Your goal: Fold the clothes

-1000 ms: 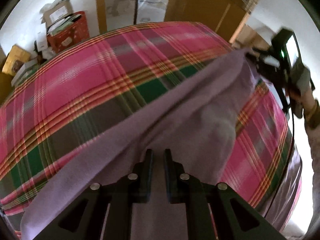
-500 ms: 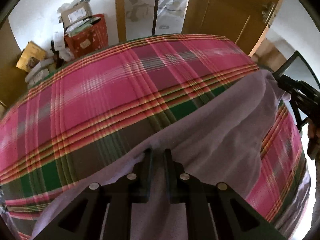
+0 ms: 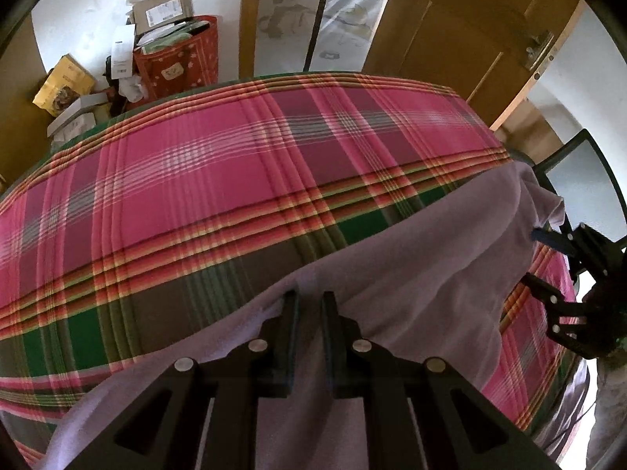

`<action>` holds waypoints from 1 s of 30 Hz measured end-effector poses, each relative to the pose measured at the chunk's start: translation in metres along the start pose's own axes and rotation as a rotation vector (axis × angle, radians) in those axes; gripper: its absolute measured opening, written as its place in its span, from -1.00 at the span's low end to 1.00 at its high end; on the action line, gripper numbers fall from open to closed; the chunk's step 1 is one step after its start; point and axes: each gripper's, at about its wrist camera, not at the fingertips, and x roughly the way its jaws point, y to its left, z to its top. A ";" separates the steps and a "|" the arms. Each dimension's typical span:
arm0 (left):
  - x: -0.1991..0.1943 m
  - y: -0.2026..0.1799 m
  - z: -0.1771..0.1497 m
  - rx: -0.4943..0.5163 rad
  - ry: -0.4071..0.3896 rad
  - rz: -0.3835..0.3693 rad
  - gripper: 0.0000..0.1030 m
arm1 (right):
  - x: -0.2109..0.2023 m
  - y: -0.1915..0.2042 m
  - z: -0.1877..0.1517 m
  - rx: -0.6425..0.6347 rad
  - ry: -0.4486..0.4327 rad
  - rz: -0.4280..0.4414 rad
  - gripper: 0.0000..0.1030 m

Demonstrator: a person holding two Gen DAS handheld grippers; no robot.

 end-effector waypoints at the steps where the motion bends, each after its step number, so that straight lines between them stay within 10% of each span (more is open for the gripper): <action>1: 0.000 0.001 0.000 -0.003 0.002 -0.005 -0.79 | 0.002 0.002 0.002 -0.003 -0.003 -0.004 -0.02; 4: 0.002 0.006 0.003 -0.013 0.002 -0.020 -0.78 | 0.005 0.003 0.008 -0.016 -0.014 -0.019 -0.03; 9: 0.002 0.007 0.003 -0.021 0.006 -0.025 -0.78 | 0.002 0.006 0.001 -0.082 -0.014 -0.068 -0.90; 30: -0.025 0.027 -0.029 -0.045 0.056 -0.100 -0.63 | -0.034 0.009 -0.031 -0.049 0.068 -0.002 -0.93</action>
